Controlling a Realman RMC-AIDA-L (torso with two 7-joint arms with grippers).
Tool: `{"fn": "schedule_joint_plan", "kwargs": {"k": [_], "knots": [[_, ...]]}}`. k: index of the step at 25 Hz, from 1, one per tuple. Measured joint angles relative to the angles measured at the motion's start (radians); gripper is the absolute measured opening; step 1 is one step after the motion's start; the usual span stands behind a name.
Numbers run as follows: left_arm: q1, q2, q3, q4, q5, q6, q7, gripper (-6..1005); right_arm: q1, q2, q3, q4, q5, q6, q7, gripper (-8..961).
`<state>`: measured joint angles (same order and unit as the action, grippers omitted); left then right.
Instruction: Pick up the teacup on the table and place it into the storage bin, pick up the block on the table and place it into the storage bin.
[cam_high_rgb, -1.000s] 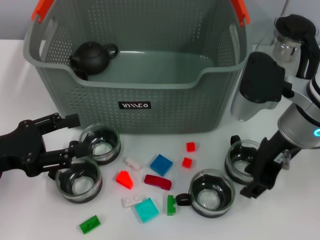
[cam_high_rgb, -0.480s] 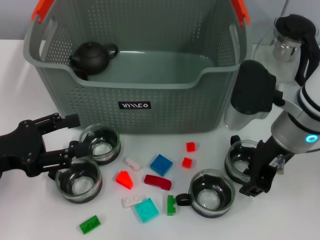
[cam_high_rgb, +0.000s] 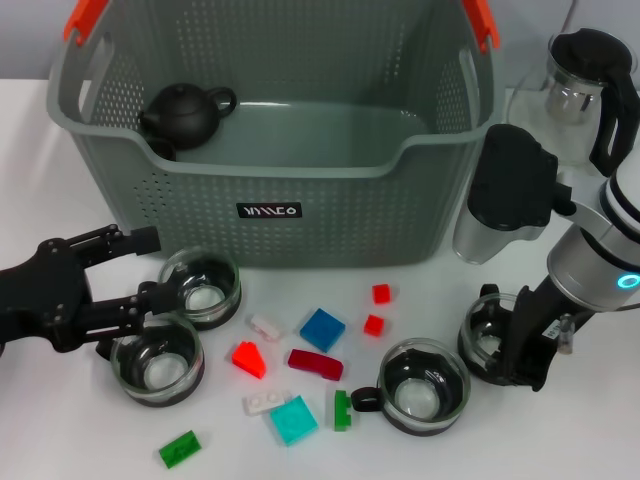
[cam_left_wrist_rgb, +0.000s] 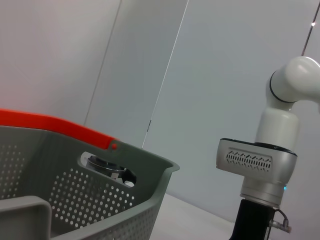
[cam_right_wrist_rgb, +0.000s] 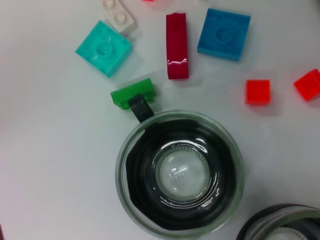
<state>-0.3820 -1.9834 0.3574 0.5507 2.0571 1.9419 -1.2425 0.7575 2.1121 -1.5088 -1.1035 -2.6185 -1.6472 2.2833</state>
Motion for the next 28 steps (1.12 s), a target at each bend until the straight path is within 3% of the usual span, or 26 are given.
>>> {"fn": "schedule_joint_plan", "kwargs": {"k": [4,6,12,15,20,22,28], "knots": [[0.000,0.000,0.000,0.000,0.000,0.000,0.000,842,-0.007,-0.004,0.037,-0.038,0.002,-0.038,-0.010,58],[0.000,0.000,0.000,0.000,-0.001,0.000,0.000,842,-0.017,-0.007,0.103,-0.080,0.018,-0.082,-0.036,59],[0.001,0.000,0.000,0.000,-0.004,-0.003,0.000,842,-0.040,-0.022,0.479,-0.206,0.141,-0.306,-0.181,60],[0.000,0.000,0.000,0.000,-0.005,-0.012,0.000,842,-0.078,-0.052,0.610,-0.210,0.322,-0.339,-0.218,60],[-0.002,0.000,0.000,0.000,-0.005,-0.015,0.000,843,-0.167,-0.091,0.630,-0.183,0.663,-0.337,-0.243,59],[-0.004,0.000,0.000,0.000,-0.007,-0.016,0.000,843,-0.191,-0.085,0.643,-0.180,0.790,-0.332,-0.256,59],[-0.013,-0.005,0.000,-0.001,-0.008,-0.021,0.000,842,-0.198,-0.014,0.769,-0.195,0.983,-0.203,-0.360,59]]}}
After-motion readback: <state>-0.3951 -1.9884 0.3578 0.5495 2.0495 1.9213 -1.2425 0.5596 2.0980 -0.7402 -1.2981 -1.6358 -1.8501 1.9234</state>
